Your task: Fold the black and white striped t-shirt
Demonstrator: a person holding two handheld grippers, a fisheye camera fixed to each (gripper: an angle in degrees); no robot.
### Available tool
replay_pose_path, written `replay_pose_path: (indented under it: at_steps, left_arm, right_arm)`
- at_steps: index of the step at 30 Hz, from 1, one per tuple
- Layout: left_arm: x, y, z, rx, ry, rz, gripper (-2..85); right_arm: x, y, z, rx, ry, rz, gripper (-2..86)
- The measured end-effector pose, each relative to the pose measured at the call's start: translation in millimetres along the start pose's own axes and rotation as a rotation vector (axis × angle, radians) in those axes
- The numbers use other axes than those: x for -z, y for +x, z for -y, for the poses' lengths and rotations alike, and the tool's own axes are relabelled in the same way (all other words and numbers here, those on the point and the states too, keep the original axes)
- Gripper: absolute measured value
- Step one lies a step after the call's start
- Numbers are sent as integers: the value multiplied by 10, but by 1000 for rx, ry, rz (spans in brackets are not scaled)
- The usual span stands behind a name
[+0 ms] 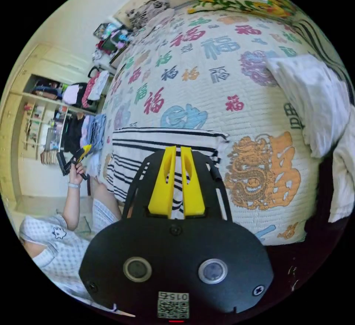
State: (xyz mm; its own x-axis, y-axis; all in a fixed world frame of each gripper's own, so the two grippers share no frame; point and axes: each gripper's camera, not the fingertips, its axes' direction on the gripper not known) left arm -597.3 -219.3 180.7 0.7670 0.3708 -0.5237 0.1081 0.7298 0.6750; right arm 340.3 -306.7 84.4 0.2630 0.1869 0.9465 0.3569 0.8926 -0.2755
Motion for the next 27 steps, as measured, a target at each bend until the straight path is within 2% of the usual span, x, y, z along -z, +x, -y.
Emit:
replay_pose_path:
  at_steps: [3,6,12,18,21,25,27]
  left_arm:
    - [153,-6,-466,7,-130,83,89]
    - [46,3,-880,61,-217,142,118]
    - [-305,33,-1250,193,-304,106,126]
    - [-665,93,-1217,158,-449,55,107]
    - [-719,165,-1222,131,-467,59,101]
    - [-713,175,-1283,156,-461,23,80]
    - [-727,188,-1331,173,-468,-36,42]
  right_arm:
    - [-410,-798,323,210,-60,-12,52]
    - [-968,-1480,663,326,-148,-20,66]
    - [-1954,-2521,1161,432,-262,-219,86]
    - [-2625,-2958,1491,435,-361,-373,76]
    - [-2923,-3024,1587,442,-487,-408,79]
    - [-3119,-3080,1673,423,-536,-426,82]
    - [-3221,-3120,1705,438,-565,-499,78]
